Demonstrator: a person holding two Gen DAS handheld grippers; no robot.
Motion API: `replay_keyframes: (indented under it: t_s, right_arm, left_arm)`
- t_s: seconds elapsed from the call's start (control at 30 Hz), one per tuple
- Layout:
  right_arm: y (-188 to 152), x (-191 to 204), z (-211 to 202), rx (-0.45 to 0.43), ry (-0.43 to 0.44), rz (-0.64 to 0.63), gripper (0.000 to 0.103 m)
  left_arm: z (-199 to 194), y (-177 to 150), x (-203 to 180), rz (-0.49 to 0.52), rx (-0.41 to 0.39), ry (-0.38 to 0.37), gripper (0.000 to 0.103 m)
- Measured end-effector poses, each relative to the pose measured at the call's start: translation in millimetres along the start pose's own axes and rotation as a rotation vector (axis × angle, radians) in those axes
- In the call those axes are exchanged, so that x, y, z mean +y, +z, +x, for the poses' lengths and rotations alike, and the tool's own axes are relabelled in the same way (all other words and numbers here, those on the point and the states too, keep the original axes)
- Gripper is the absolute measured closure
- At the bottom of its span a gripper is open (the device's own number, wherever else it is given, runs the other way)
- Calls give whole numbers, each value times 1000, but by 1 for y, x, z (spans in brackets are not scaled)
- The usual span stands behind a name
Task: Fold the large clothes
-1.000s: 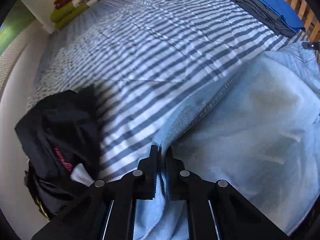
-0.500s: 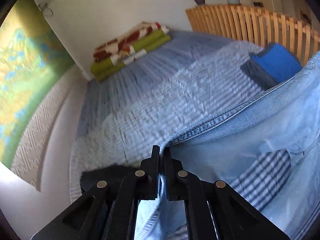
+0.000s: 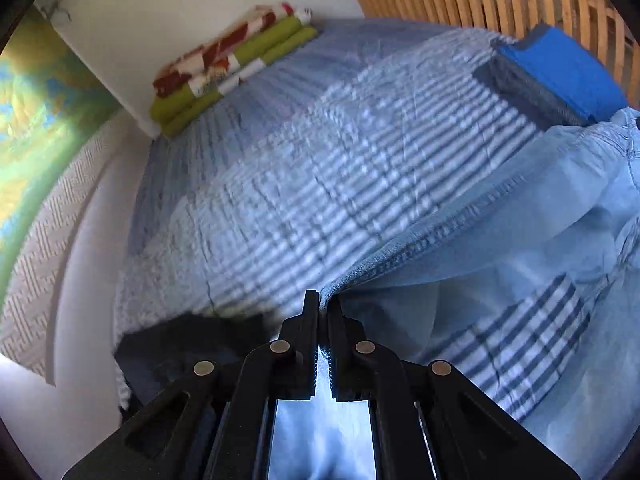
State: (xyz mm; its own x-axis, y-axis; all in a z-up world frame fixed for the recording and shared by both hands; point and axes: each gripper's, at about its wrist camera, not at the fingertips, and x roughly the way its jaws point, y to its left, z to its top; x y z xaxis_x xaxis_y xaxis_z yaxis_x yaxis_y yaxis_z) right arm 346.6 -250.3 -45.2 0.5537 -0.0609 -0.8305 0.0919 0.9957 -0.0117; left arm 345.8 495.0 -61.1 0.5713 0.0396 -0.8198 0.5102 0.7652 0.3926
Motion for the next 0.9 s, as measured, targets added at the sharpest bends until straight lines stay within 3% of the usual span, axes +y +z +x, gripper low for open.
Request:
replay_keyframes:
  t_s: [0.1,0.2,0.27,0.3,0.33,0.5,0.67,0.73,0.8,0.9]
  right_arm:
    - [-5,-21,-6,32,96,119,81]
    - [-16,-19,-29,29,75,91,80]
    - [-26,-7,-47,28,73,51,79]
    - [-31,-2,-55,28,84,38,79]
    - [-35,4,-64,29,96,22,79]
    - [-71,43,-107,29,197,-58,78]
    - [-98,86,-122,52,251,-144,78]
    - [-107,108,-121,75,282,-188,78]
    - [-114,128,-117,86,276,-218,77]
    - [-120,149,-104,130,297,-206,77]
  left_arm:
    - [-3,-23,-12,25,0,-4,99]
    - [-17,-40,-20,54,-24,-20,95]
    - [-30,-49,-16,34,3,-67,75]
    - [-38,-54,-13,17,-14,-65,52]
    - [-47,-61,-7,0,-25,-49,39]
    - [-103,-131,51,-106,-55,16,37]
    - [-110,-249,139,-360,50,62,31]
    - [-106,-296,164,-475,90,47,31]
    - [-94,-345,183,-594,150,-18,30]
    - [-76,-384,191,-642,207,-36,30]
